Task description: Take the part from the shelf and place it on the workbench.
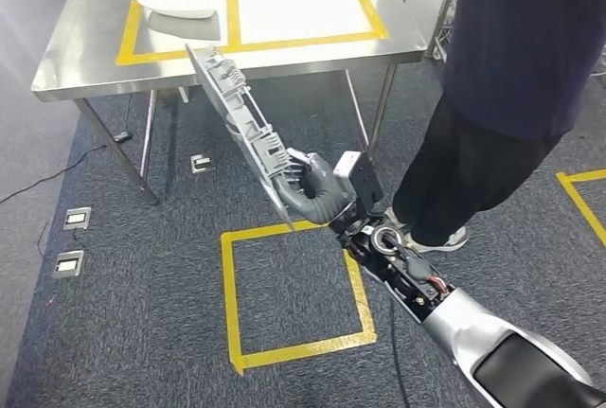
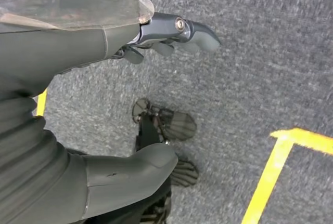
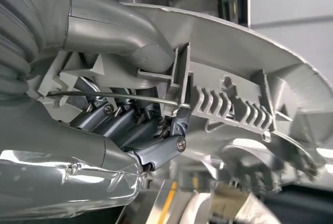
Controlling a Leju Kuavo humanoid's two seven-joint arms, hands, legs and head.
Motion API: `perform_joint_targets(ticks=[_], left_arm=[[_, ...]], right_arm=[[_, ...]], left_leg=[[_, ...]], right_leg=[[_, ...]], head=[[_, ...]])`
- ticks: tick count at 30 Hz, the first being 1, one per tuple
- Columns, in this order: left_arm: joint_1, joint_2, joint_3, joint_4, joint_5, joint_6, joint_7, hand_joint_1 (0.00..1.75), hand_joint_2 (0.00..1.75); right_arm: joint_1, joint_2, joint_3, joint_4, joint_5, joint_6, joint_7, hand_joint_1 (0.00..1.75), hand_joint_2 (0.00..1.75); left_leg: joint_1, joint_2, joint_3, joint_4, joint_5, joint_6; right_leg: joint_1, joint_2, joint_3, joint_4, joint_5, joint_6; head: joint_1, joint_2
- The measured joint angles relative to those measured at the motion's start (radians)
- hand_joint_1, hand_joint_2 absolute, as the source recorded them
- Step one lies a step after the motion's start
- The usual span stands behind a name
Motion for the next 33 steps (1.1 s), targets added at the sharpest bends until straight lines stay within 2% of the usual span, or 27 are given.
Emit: perform_joint_targets(ticks=[1, 2, 5, 6, 7, 8, 10, 11, 12, 15, 16, 17, 18, 20, 21, 22, 23, 24, 25, 26, 27, 28, 31, 32, 33], left_arm=[[-0.001, 0.000, 0.000, 0.000, 0.000, 0.000, 0.000, 0.00, 1.75], [-0.001, 0.000, -0.001, 0.000, 0.000, 0.000, 0.001, 0.00, 1.75], [-0.002, 0.000, -0.003, 0.000, 0.000, 0.000, 0.001, 0.00, 1.75], [0.000, 0.000, -0.004, 0.000, 0.001, 0.000, 0.001, 0.00, 1.75], [0.001, 0.000, -0.005, 0.000, 0.002, 0.000, 0.001, 0.00, 1.75], [0.002, 0.000, -0.006, 0.000, 0.003, 0.000, 0.001, 0.00, 1.75], [0.004, 0.000, -0.007, 0.000, 0.004, 0.000, 0.000, 0.00, 1.75], [0.004, 0.001, -0.007, 0.000, 0.005, 0.000, 0.000, 0.00, 1.75], [0.005, 0.001, -0.007, 0.000, 0.006, 0.000, -0.001, 0.00, 1.75], [0.005, 0.000, -0.008, 0.000, 0.008, 0.000, -0.004, 0.00, 1.75], [0.004, -0.001, -0.008, 0.000, 0.008, 0.000, -0.005, 0.00, 1.75], [0.004, 0.000, -0.008, 0.000, 0.008, 0.000, -0.006, 0.00, 1.75], [0.004, 0.000, -0.008, 0.000, 0.008, 0.000, -0.007, 0.00, 1.75], [0.003, 0.001, -0.008, 0.000, 0.008, 0.000, -0.009, 0.00, 1.75], [0.003, 0.001, -0.008, 0.000, 0.009, 0.000, -0.009, 0.00, 1.75], [0.004, 0.001, -0.008, 0.000, 0.009, 0.000, -0.010, 0.00, 1.75], [0.005, 0.000, -0.008, 0.000, 0.009, 0.000, -0.010, 0.00, 1.75], [0.006, -0.001, -0.008, 0.000, 0.009, 0.000, -0.010, 0.00, 1.75], [0.007, -0.002, -0.008, 0.000, 0.009, 0.000, -0.010, 0.00, 1.75], [0.007, -0.004, -0.008, 0.000, 0.009, 0.000, -0.010, 0.00, 1.75], [0.007, -0.005, -0.008, 0.000, 0.009, 0.000, -0.011, 0.00, 1.75], [0.007, -0.006, -0.008, 0.000, 0.009, 0.000, -0.011, 0.00, 1.75], [0.006, -0.005, -0.008, 0.000, 0.009, 0.000, -0.011, 0.00, 1.75], [0.007, -0.005, -0.008, 0.000, 0.009, 0.000, -0.011, 0.00, 1.75], [0.006, -0.004, -0.008, 0.000, 0.009, 0.000, -0.011, 0.00, 1.75]], right_arm=[[0.000, -0.001, -0.001, 0.000, 0.000, -0.001, 0.001, 1.75, 1.75], [-0.001, -0.001, -0.001, 0.000, 0.000, -0.003, 0.001, 1.75, 1.75], [-0.001, -0.001, -0.002, 0.000, 0.002, -0.004, -0.002, 1.75, 1.75], [0.001, -0.001, -0.002, 0.000, 0.002, -0.003, -0.002, 1.75, 1.75], [0.003, -0.001, -0.001, 0.000, 0.003, -0.003, -0.002, 1.75, 1.75], [0.004, -0.001, -0.001, 0.000, 0.003, -0.003, -0.001, 1.75, 1.75], [0.004, -0.001, -0.001, 0.000, 0.004, -0.001, -0.001, 1.75, 1.75], [0.002, -0.001, -0.001, 0.000, 0.004, 0.001, -0.002, 1.75, 1.75], [0.001, -0.001, 0.000, 0.001, 0.004, 0.002, -0.002, 1.75, 1.75], [-0.001, -0.001, 0.001, 0.001, 0.005, 0.006, -0.002, 1.75, 1.75], [-0.002, -0.001, 0.001, 0.001, 0.005, 0.007, -0.001, 1.75, 1.75], [-0.003, -0.001, 0.001, 0.001, 0.005, 0.007, -0.001, 1.75, 1.75], [-0.004, -0.001, 0.001, 0.001, 0.005, 0.008, -0.001, 1.75, 1.75], [-0.005, -0.001, 0.001, 0.001, 0.005, 0.008, -0.002, 1.75, 1.75], [-0.004, -0.001, 0.001, 0.002, 0.005, 0.008, -0.002, 1.75, 1.75], [-0.002, -0.001, 0.001, 0.002, 0.005, 0.008, -0.001, 1.75, 1.75], [-0.001, -0.001, 0.001, 0.002, 0.005, 0.008, 0.000, 1.75, 1.75], [0.000, -0.001, 0.001, 0.002, 0.005, 0.008, 0.000, 1.75, 1.75], [0.000, -0.001, 0.001, 0.002, 0.005, 0.008, 0.000, 1.75, 1.75], [-0.001, -0.001, 0.001, 0.002, 0.005, 0.008, 0.000, 1.75, 1.75], [-0.002, -0.001, 0.001, 0.002, 0.005, 0.009, -0.001, 1.75, 1.75], [-0.003, -0.001, 0.001, 0.001, 0.005, 0.009, -0.001, 1.75, 1.75], [-0.002, -0.001, 0.001, 0.000, 0.005, 0.008, 0.000, 1.75, 1.75], [-0.001, -0.001, 0.001, 0.000, 0.005, 0.007, 0.001, 1.75, 1.75], [-0.002, -0.001, 0.001, 0.000, 0.005, 0.006, 0.001, 1.75, 1.75]], left_leg=[[0.001, 0.002, -0.010, 0.024, -0.005, -0.004], [0.002, 0.004, -0.037, 0.074, -0.016, -0.008], [0.004, 0.006, -0.177, 0.279, -0.079, -0.016], [0.004, 0.006, -0.209, 0.307, -0.088, -0.017], [0.004, 0.006, -0.222, 0.296, -0.075, -0.017], [0.004, 0.006, -0.217, 0.250, -0.040, -0.015], [0.002, 0.007, -0.182, 0.102, 0.066, -0.007], [0.001, 0.007, -0.167, 0.045, 0.103, -0.001], [-0.002, 0.007, -0.157, 0.009, 0.126, 0.004], [-0.001, 0.006, -0.137, -0.005, 0.125, 0.018], [0.000, 0.005, -0.128, -0.007, 0.120, 0.024], [0.001, 0.005, -0.118, -0.007, 0.114, 0.029], [0.001, 0.005, -0.111, -0.007, 0.108, 0.034], [0.000, 0.005, -0.096, -0.007, 0.095, 0.039], [-0.001, 0.004, -0.089, -0.007, 0.087, 0.039], [-0.001, 0.003, -0.078, -0.006, 0.079, 0.039], [-0.002, 0.001, -0.066, -0.006, 0.070, 0.038], [-0.002, 0.000, -0.053, -0.005, 0.061, 0.037], [-0.002, -0.001, -0.040, -0.005, 0.051, 0.035], [-0.003, -0.002, -0.030, -0.005, 0.043, 0.032], [-0.003, -0.002, -0.025, -0.006, 0.037, 0.029], [-0.002, -0.002, -0.025, -0.007, 0.033, 0.025], [-0.003, -0.003, -0.023, -0.003, 0.027, 0.011], [-0.003, -0.002, -0.027, 0.013, 0.023, 0.007], [-0.002, -0.001, -0.046, 0.052, 0.011, 0.002]], right_leg=[[-0.001, 0.000, 0.010, -0.004, -0.002, -0.004], [-0.003, 0.000, 0.019, -0.009, -0.005, -0.008], [-0.002, 0.000, 0.037, -0.011, -0.023, -0.015], [-0.001, 0.001, 0.047, -0.011, -0.031, -0.016], [-0.001, 0.002, 0.058, -0.011, -0.040, -0.015], [0.000, 0.003, 0.071, -0.011, -0.049, -0.015], [0.001, 0.004, 0.094, -0.010, -0.070, -0.010], [0.003, 0.005, 0.102, -0.010, -0.080, -0.006], [0.004, 0.006, 0.108, -0.010, -0.089, -0.001], [0.005, 0.007, 0.122, -0.001, -0.106, 0.014], [0.005, 0.005, 0.116, 0.021, -0.113, 0.019], [0.004, 0.003, 0.098, 0.060, -0.126, 0.023], [0.003, 0.001, 0.067, 0.117, -0.143, 0.026], [0.002, 0.000, -0.013, 0.244, -0.190, 0.030], [0.002, 0.000, -0.046, 0.285, -0.207, 0.031], [0.002, 0.000, -0.066, 0.292, -0.206, 0.030], [0.002, 0.000, -0.072, 0.270, -0.188, 0.028], [0.003, 0.000, -0.060, 0.215, -0.147, 0.024], [0.005, -0.001, -0.042, 0.141, -0.088, 0.019], [0.008, -0.001, -0.027, 0.077, -0.044, 0.015], [0.012, -0.001, -0.015, 0.027, -0.013, 0.010], [0.015, -0.001, -0.008, 0.001, 0.003, 0.005], [0.016, 0.001, 0.009, -0.012, 0.007, -0.010], [0.014, 0.000, 0.016, -0.017, 0.006, -0.013], [0.012, 0.000, 0.024, -0.021, 0.005, -0.016]], head=[[-0.003, 0.000], [-0.007, 0.000], [-0.017, 0.000], [-0.017, 0.000], [-0.018, 0.000], [-0.019, 0.000], [-0.022, 0.000], [-0.025, 0.000], [-0.026, 0.000], [-0.022, 0.000], [-0.020, 0.000], [-0.016, 0.000], [-0.013, 0.000], [-0.007, 0.000], [-0.006, 0.000], [-0.002, 0.000], [0.002, 0.000], [0.005, 0.000], [0.009, 0.000], [0.010, 0.000], [0.009, 0.000], [0.008, 0.000], [0.006, 0.000], [0.003, 0.000], [-0.001, 0.000]])
